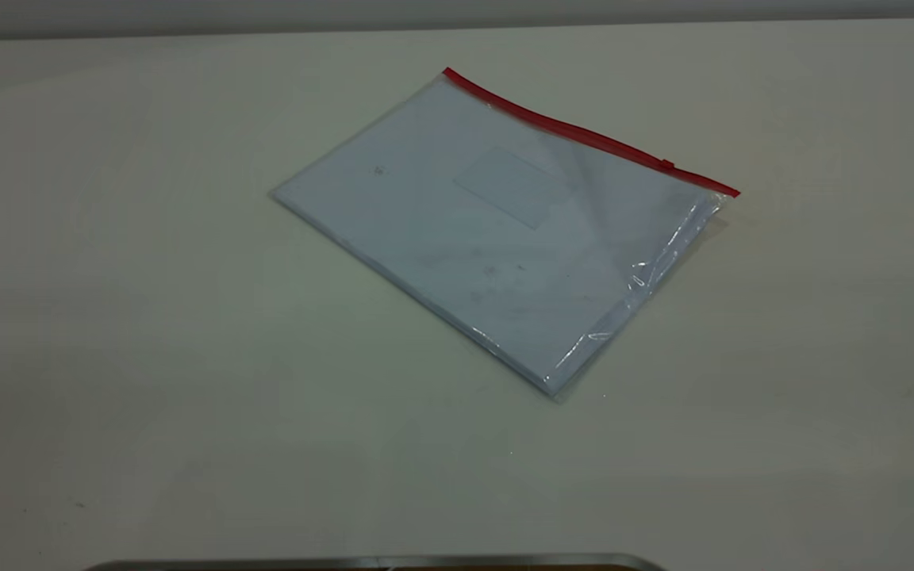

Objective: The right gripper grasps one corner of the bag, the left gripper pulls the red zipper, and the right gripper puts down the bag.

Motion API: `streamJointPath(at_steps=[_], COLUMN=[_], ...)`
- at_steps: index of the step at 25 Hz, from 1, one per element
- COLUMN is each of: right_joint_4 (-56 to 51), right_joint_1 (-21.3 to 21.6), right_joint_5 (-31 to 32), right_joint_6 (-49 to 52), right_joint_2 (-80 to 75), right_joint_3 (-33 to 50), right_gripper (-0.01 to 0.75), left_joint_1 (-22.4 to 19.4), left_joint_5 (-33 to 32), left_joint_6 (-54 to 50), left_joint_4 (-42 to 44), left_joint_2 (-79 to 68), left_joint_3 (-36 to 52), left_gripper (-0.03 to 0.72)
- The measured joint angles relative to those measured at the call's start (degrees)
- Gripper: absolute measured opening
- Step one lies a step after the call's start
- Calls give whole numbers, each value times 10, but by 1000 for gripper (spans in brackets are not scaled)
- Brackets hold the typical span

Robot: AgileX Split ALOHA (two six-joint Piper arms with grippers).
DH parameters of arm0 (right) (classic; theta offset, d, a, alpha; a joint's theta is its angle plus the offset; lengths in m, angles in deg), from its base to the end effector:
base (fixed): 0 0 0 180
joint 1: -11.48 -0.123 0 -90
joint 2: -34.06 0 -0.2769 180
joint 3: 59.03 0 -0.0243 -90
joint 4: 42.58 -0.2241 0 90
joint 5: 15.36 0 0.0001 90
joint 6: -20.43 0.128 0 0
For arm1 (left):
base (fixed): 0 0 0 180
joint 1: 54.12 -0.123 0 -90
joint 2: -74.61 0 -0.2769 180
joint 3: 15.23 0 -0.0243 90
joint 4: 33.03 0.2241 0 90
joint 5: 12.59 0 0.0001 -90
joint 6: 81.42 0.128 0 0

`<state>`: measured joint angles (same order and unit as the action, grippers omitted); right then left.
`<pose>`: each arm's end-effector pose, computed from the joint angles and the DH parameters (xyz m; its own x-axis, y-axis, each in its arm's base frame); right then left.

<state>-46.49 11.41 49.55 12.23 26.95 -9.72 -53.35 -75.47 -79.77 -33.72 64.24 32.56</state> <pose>0.0076 0.0079 0.2351 -0.5097 -0.1143 -0.8527 -0.1128 0.9915 -0.0655 0.0148 -0.0016 0.2456 -0.5149 0.0302 -0.8567 0.0346 0.9993 0.0144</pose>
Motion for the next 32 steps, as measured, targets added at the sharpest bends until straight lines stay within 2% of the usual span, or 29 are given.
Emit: streamJointPath(at_steps=[7, 15, 19, 22, 26, 32], right_joint_4=[-4, -32, -68, -100, -168, -387], right_joint_1=[0, 0, 0, 0, 0, 0], right_joint_5=[-38, -63, -148, -216, -258, -303], right_joint_6=[15, 25, 26, 18, -52, -285], right_joint_2=[-23, -236, -369, -464, -597, -788], right_joint_3=[-15, -78, -94, -97, -97, -97], right_gripper=[529, 529, 529, 529, 529, 529], left_joint_1=[0, 0, 0, 0, 0, 0], left_joint_5=[99, 207, 275, 306, 307, 277], left_joint_6=[2, -6, -4, 36, 124, 250], left_joint_4=[1, -10, -53, -87, -131, -190], left_joint_2=[-211, -494, -606, -679, -776, -898], left_joint_3=[-94, -218, -263, -291, -334, -396], left_gripper=[588, 588, 588, 588, 588, 588])
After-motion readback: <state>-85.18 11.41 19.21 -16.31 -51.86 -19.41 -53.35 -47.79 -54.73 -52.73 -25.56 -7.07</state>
